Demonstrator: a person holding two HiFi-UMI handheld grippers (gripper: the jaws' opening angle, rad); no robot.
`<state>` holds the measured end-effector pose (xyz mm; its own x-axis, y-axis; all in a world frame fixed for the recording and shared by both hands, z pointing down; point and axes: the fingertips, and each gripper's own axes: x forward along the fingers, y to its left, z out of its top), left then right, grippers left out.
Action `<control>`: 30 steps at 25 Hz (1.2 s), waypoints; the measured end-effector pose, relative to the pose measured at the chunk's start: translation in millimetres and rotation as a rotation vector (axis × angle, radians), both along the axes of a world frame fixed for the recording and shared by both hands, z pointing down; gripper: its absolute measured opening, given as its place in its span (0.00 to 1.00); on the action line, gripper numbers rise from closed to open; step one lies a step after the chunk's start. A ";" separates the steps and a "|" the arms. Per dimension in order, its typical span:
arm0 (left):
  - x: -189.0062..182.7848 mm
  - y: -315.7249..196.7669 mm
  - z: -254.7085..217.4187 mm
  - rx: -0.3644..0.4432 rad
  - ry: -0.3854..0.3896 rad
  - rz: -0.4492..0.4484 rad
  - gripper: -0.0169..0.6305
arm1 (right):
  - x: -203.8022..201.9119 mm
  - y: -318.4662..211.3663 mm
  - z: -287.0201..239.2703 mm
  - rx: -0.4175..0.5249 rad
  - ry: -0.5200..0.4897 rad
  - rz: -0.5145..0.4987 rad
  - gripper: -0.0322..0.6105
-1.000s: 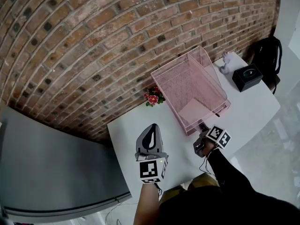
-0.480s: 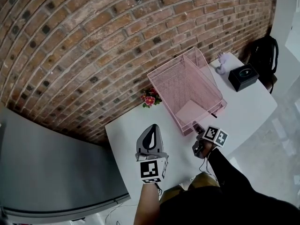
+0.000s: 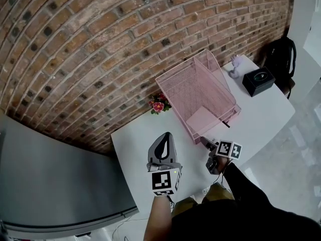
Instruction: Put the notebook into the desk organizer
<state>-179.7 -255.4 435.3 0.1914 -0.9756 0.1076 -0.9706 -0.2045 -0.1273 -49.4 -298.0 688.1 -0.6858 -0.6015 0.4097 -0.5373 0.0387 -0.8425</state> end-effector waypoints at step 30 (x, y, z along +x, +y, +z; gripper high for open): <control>54.2 -13.4 18.5 -0.017 0.062 0.071 0.05 | 42.6 28.5 3.1 0.502 0.742 -0.490 0.08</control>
<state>-125.5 -268.8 453.8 0.2667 -0.9575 0.1099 -0.9595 -0.2745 -0.0631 -6.9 -269.5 691.2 -0.5784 -0.5422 0.6095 -0.7473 0.6518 -0.1293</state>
